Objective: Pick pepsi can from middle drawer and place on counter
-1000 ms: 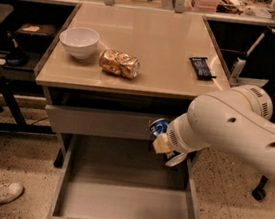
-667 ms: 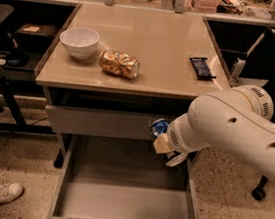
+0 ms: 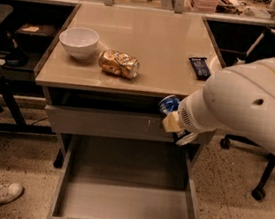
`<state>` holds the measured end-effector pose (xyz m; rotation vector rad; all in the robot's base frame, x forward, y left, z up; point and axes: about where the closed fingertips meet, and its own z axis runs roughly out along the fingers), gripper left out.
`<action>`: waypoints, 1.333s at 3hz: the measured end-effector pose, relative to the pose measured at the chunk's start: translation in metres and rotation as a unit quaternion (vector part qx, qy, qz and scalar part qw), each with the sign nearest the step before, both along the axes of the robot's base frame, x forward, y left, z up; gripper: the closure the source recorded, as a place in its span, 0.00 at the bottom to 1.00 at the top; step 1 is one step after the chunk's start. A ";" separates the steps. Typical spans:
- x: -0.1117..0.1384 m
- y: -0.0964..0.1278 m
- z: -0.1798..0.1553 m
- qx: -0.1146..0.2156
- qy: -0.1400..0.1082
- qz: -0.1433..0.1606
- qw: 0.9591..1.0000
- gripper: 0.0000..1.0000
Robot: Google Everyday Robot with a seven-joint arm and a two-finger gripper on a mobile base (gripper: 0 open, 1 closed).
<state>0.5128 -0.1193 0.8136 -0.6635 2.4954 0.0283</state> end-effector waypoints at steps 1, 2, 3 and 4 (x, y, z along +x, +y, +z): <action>0.048 0.003 0.072 -0.009 -0.044 0.007 0.999 1.00; 0.049 0.003 0.072 -0.009 -0.044 0.007 0.999 1.00; 0.077 0.003 0.078 -0.011 -0.052 0.006 0.999 1.00; 0.110 0.003 0.083 -0.016 -0.057 0.004 0.998 1.00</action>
Offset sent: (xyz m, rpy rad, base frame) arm 0.0804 0.0052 0.1030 -0.0369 -0.1158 0.0235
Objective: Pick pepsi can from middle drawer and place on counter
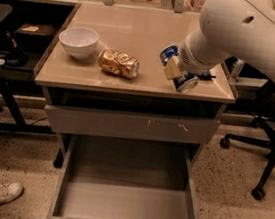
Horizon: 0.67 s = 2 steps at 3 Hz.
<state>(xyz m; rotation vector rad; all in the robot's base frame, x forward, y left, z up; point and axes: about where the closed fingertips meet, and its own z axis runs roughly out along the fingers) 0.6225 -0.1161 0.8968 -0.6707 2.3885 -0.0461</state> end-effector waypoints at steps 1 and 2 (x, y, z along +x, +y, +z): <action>0.025 0.001 -0.004 -0.005 0.002 0.000 1.000 1.00; 0.044 0.002 -0.015 -0.008 0.010 0.001 1.000 1.00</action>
Offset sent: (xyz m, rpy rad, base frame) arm 0.0679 0.0016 -0.0283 -0.0231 0.0368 -0.0003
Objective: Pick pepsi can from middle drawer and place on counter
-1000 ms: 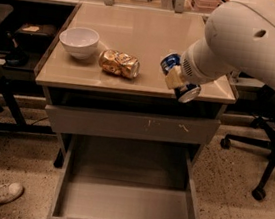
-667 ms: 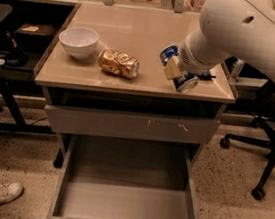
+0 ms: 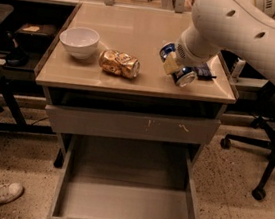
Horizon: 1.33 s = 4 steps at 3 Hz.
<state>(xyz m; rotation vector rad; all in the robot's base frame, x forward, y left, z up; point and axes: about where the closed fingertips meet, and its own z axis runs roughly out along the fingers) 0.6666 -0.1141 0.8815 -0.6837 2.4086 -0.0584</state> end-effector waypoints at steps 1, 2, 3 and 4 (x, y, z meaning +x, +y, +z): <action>0.017 0.002 -0.011 -0.003 0.008 0.004 1.000 1.00; 0.031 0.006 -0.023 -0.007 0.017 0.010 1.000 1.00; 0.042 0.011 -0.030 -0.013 0.023 0.016 1.000 1.00; 0.043 0.012 -0.031 -0.012 0.023 0.016 1.000 0.82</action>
Offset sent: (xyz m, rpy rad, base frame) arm 0.0485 0.0096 -0.0364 -0.0208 0.0562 0.0316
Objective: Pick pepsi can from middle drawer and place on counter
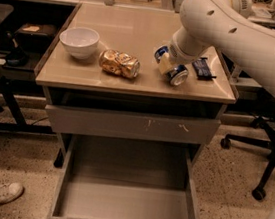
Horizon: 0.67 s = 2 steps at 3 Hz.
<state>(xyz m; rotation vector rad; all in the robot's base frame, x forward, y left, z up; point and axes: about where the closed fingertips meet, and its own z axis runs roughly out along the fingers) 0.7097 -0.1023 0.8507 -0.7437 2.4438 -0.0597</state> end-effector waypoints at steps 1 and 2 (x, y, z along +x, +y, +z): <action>0.000 0.000 0.000 0.000 0.000 0.000 1.000 0.58; 0.000 0.000 0.000 0.000 0.000 0.000 1.000 0.34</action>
Offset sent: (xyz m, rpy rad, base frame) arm 0.0000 0.0000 0.0000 0.0000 0.0000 0.0000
